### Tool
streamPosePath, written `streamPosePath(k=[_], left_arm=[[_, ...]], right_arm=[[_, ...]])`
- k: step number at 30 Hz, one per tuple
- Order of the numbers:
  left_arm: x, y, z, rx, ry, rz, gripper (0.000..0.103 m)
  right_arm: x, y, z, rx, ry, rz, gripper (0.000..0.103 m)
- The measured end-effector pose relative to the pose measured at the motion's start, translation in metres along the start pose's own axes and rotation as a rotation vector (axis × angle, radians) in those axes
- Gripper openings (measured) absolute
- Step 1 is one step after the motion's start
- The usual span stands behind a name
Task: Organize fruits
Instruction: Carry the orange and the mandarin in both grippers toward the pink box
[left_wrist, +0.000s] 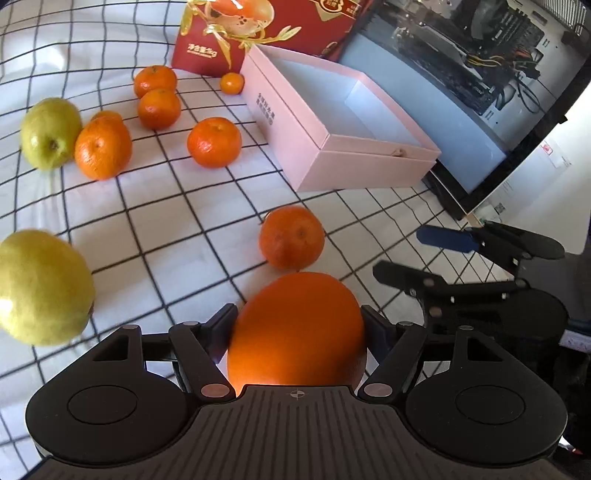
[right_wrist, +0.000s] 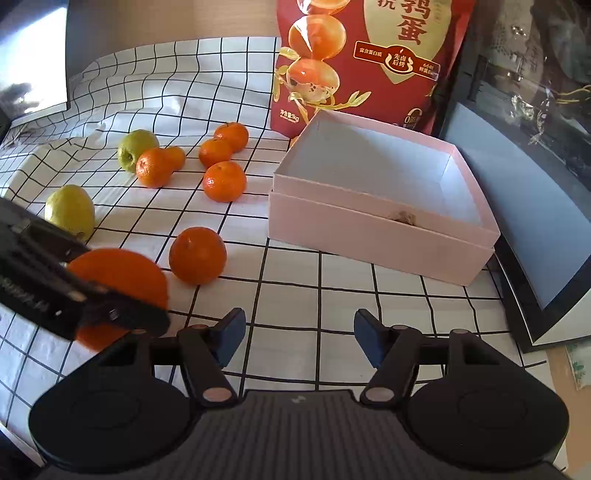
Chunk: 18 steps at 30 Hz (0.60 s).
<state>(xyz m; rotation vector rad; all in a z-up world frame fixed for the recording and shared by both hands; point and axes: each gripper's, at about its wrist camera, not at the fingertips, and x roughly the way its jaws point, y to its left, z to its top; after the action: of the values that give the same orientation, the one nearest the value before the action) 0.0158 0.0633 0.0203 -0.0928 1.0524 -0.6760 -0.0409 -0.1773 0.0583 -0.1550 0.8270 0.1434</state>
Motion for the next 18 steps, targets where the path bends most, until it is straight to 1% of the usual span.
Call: streamPosePath(k=[2,7,10,15,17,18], left_arm=[[-0.007,-0.001,-0.006,-0.003,-0.007,0.007,0.077],[-0.024,-0.007,-0.021,0.017,-0.023,0.036,0.076],[-0.030,-0.009,-0.027,0.025,-0.028,0.041,0.077],[-0.033,-0.010,-0.030,0.013,-0.030,0.050,0.077],[-0.034,-0.009,-0.031,0.011,-0.031,0.048,0.077],[-0.034,-0.008,-0.032,0.011,-0.030,0.045,0.077]], right_arm=[[0.000,0.001,0.002,0.000,-0.008,0.015,0.066],[0.007,0.013,0.017,0.014,-0.025,0.110,0.066],[0.019,0.023,0.028,0.024,-0.014,0.162,0.066],[0.044,0.041,0.041,0.005,0.026,0.211,0.066],[0.051,0.046,0.042,-0.012,0.042,0.221,0.064],[0.053,0.049,0.042,-0.021,0.049,0.224,0.060]])
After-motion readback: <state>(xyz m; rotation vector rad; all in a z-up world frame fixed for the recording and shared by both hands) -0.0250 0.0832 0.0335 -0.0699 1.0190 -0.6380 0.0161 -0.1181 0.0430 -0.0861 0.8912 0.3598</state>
